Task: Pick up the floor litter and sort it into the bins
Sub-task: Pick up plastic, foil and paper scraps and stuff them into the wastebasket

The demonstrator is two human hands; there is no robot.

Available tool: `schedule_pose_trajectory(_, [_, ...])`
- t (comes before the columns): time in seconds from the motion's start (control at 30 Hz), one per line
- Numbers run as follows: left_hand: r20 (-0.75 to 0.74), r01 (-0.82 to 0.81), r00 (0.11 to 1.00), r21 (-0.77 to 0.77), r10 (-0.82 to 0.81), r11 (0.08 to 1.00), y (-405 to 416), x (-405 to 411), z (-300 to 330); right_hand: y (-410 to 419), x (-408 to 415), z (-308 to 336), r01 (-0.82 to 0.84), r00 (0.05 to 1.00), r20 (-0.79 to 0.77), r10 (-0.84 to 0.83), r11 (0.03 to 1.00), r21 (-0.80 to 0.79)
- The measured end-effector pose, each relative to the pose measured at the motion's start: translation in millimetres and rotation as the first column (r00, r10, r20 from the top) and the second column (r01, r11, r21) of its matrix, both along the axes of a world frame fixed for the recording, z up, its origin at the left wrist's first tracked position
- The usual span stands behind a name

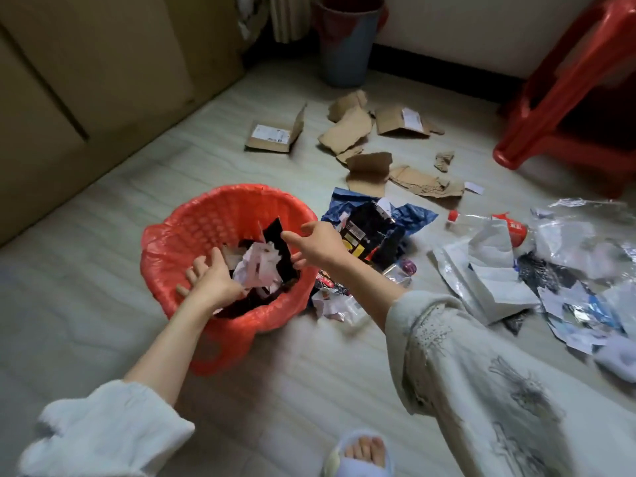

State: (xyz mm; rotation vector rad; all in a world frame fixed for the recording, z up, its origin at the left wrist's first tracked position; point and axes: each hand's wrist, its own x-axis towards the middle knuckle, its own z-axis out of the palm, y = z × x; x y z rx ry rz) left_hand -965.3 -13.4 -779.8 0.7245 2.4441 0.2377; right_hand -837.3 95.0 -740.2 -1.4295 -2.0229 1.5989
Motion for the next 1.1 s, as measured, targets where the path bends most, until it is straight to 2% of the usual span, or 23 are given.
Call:
schedule_pose_trajectory(0.1, [0.003, -0.087, 0.996, 0.209, 0.088, 0.974, -6.2, -6.3, 3.6, -7.5, -2.3, -1.1, -0.012, 1.0, 0.009, 0.012, 0.999, -0.032])
schedule_pose_trajectory(0.2, [-0.011, -0.075, 0.996, 0.456, 0.09, 0.887, -3.1, 5.8, 16.7, -9.8, 16.6, 4.5, 0.003, 1.0, 0.0, -0.003, 0.997, -0.079])
schedule_pose_trajectory(0.37, [-0.048, 0.136, 0.99, 0.567, -0.132, 0.812, 17.0, 58.5, 42.0, -10.1, 77.2, 22.3, 0.009, 0.996, 0.089, -0.006, 0.999, -0.044])
schedule_pose_trajectory(0.53, [-0.063, 0.433, 0.872, 0.56, -0.485, 0.706, 51.1, 137.8, 59.7, -2.1, 164.0, 42.3, 0.01, 0.979, 0.202, -0.028, 0.996, 0.089])
schedule_pose_trajectory(0.6, [-0.074, 0.576, 0.766, 0.52, -0.639, 0.63, 71.7, 179.4, 64.5, 4.6, 215.5, 44.3, 0.0, 0.94, 0.335, -0.061, 0.984, 0.179])
schedule_pose_trajectory(0.7, [-0.103, 0.775, 0.553, 0.428, -0.827, 0.465, 108.1, 243.8, 64.7, 19.0, 299.4, 32.8, -0.05, 0.834, 0.544, -0.096, 0.968, 0.248])
schedule_pose_trajectory(0.83, [-0.125, 0.866, 0.425, 0.345, -0.896, 0.363, 147.7, 312.3, 42.5, 42.0, 392.3, -6.9, 0.051, 0.768, 0.615, -0.181, 0.974, 0.222])
schedule_pose_trajectory(0.97, [-0.148, 0.938, 0.29, 0.24, -0.946, 0.25, 188.4, 372.1, -13.5, 80.1, 474.3, -70.4, 0.178, 0.67, 0.683, -0.289, 0.957, 0.23])
schedule_pose_trajectory(1.1, [-0.167, 0.965, 0.246, 0.138, -0.955, 0.224, 228.1, 407.1, -77.4, 123.9, 529.2, -129.3, 0.259, 0.597, 0.703, -0.386, 0.922, 0.286])
